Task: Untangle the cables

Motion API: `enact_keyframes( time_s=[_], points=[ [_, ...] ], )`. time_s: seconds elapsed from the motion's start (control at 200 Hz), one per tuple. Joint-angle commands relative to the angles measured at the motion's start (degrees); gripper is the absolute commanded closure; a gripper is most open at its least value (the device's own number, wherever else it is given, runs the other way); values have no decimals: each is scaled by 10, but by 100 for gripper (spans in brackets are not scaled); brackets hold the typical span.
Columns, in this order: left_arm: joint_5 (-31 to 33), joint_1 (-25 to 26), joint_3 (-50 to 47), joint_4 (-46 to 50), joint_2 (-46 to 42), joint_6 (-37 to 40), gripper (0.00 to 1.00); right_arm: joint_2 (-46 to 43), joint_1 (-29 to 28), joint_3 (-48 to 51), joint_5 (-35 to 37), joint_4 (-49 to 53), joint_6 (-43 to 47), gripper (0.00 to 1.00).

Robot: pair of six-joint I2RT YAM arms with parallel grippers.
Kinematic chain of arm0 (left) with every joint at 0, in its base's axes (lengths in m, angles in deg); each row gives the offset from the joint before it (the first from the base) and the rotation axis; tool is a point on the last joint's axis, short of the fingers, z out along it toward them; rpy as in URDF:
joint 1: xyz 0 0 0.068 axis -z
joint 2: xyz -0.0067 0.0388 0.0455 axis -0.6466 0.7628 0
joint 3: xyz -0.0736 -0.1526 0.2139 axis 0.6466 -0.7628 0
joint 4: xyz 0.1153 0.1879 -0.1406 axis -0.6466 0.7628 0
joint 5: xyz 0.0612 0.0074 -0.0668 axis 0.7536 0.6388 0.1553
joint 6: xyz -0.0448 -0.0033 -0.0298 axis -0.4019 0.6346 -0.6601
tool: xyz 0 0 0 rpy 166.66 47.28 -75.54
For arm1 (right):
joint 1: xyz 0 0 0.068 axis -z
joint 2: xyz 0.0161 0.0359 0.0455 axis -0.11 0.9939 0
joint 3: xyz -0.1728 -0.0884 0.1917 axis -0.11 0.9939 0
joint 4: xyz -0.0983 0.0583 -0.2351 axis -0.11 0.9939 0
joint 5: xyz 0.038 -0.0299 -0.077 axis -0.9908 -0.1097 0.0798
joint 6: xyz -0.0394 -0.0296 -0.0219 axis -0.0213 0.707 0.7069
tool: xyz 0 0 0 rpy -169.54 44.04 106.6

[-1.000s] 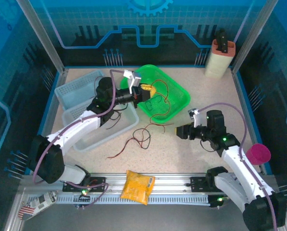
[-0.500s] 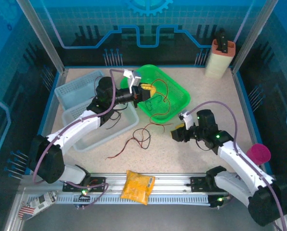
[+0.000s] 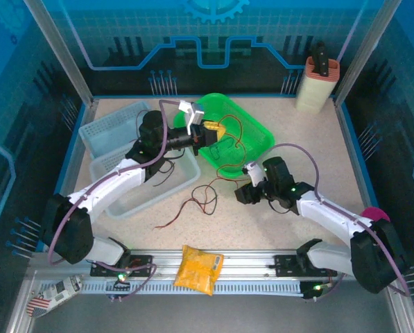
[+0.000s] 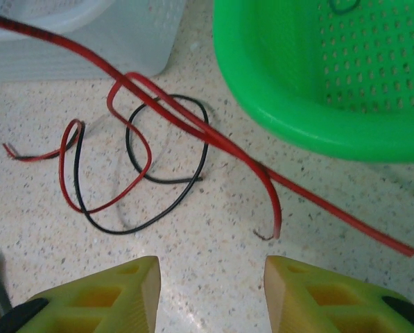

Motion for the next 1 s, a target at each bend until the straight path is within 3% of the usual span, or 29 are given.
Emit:
enact_keyframes(
  time_s=[0.0, 0.66, 0.89, 0.996],
  points=[
    [-18, 1, 20, -11, -7, -9, 100, 7, -7, 25, 29, -76, -20, 56],
    [-27, 2, 27, -18, -5, -8, 100, 122, -11, 81, 36, -304, -25, 59],
    [-29, 2, 26, -21, -5, -9, 100, 156, -14, 94, 39, -368, -21, 71],
    [-30, 1, 26, -20, -6, -7, 100, 157, -14, 105, 45, -395, -22, 83]
  ],
)
